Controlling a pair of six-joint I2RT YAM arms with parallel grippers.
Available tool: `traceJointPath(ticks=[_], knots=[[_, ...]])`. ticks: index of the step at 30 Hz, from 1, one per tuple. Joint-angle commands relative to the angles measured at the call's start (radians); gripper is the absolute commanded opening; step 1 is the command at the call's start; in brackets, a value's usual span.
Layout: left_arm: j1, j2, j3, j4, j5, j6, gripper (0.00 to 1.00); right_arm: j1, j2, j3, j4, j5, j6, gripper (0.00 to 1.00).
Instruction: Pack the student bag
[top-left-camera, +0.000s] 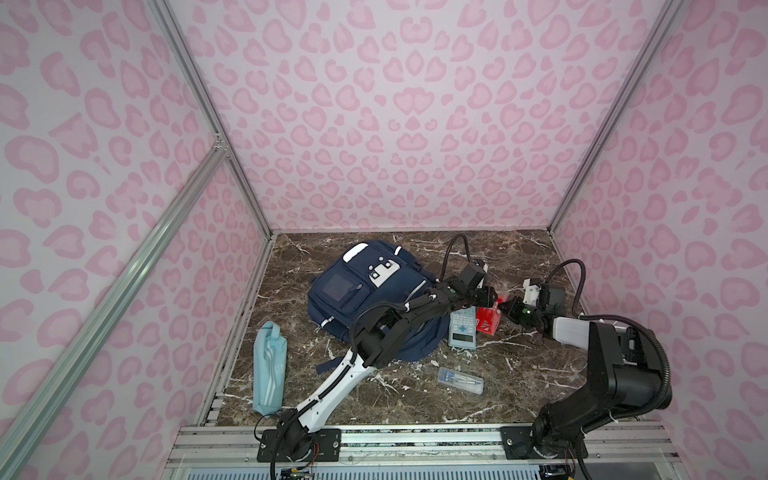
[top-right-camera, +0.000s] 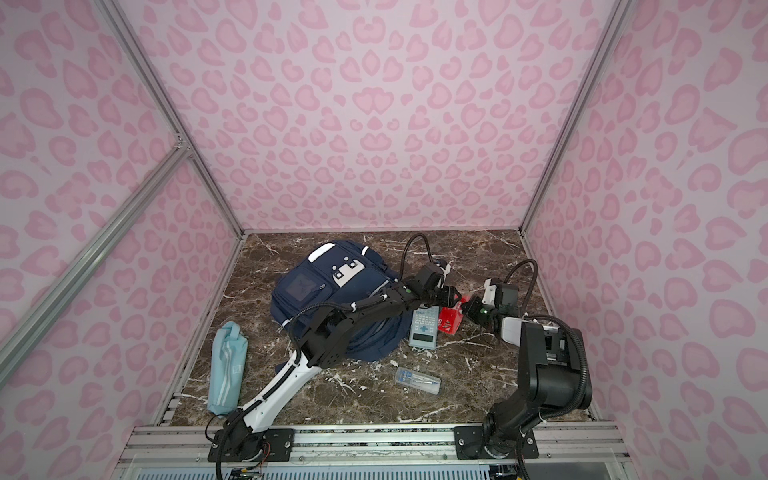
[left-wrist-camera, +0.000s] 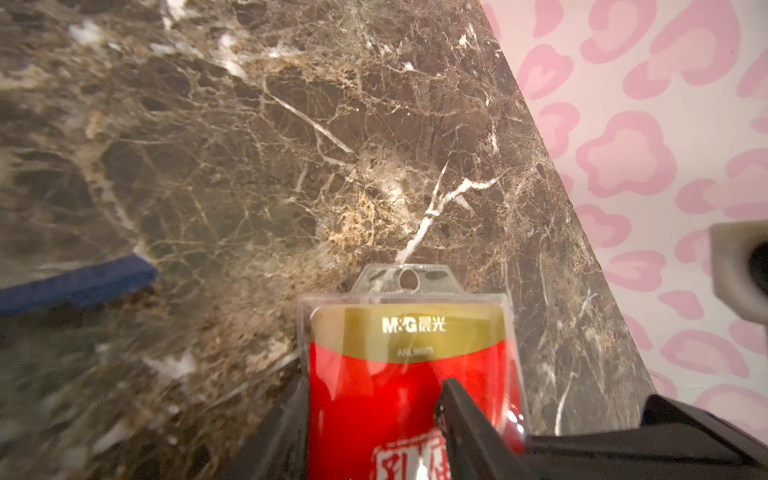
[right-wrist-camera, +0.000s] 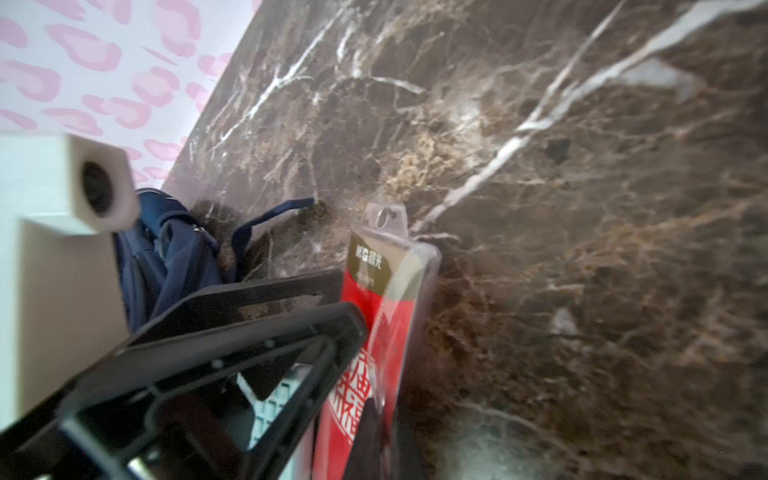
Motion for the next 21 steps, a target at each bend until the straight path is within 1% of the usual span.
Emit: traceJointPath(ticks=[1, 2, 5, 7, 9, 12, 14, 17, 18, 19, 21], knots=[[-0.002, -0.041, -0.007, -0.130, 0.067, -0.008, 0.60, -0.003, -0.053, -0.004, -0.008, -0.002, -0.010, 0.00], [0.001, -0.064, -0.007, -0.135, 0.061, -0.001, 0.64, -0.004, -0.084, -0.001, -0.036, 0.012, -0.016, 0.00], [0.005, -0.160, -0.024, -0.153, -0.004, 0.036, 0.80, -0.004, -0.197, 0.003, -0.109, 0.065, -0.023, 0.00], [0.013, -0.236, -0.045, -0.156, -0.026, 0.051, 0.82, -0.004, -0.280, 0.009, -0.163, 0.105, -0.025, 0.00], [0.022, -0.327, -0.080, -0.180, -0.055, 0.071, 0.82, -0.004, -0.358, 0.021, -0.223, 0.117, -0.035, 0.00], [0.032, -0.482, -0.179, -0.269, -0.165, 0.149, 0.78, -0.003, -0.437, 0.055, -0.318, 0.099, -0.065, 0.00], [0.046, -0.609, -0.312, -0.293, -0.248, 0.201, 0.75, -0.002, -0.488, 0.066, -0.363, 0.077, -0.070, 0.00], [0.077, -0.802, -0.554, -0.298, -0.357, 0.245, 0.69, 0.015, -0.556, 0.053, -0.363, 0.008, -0.039, 0.00], [0.086, -0.862, -0.633, -0.297, -0.384, 0.261, 0.65, 0.041, -0.574, 0.045, -0.351, -0.011, -0.028, 0.00], [0.089, -0.908, -0.693, -0.295, -0.417, 0.269, 0.64, 0.072, -0.582, 0.041, -0.344, -0.021, -0.024, 0.00], [0.091, -0.988, -0.804, -0.320, -0.463, 0.288, 0.66, 0.155, -0.597, 0.042, -0.337, -0.022, -0.013, 0.00]])
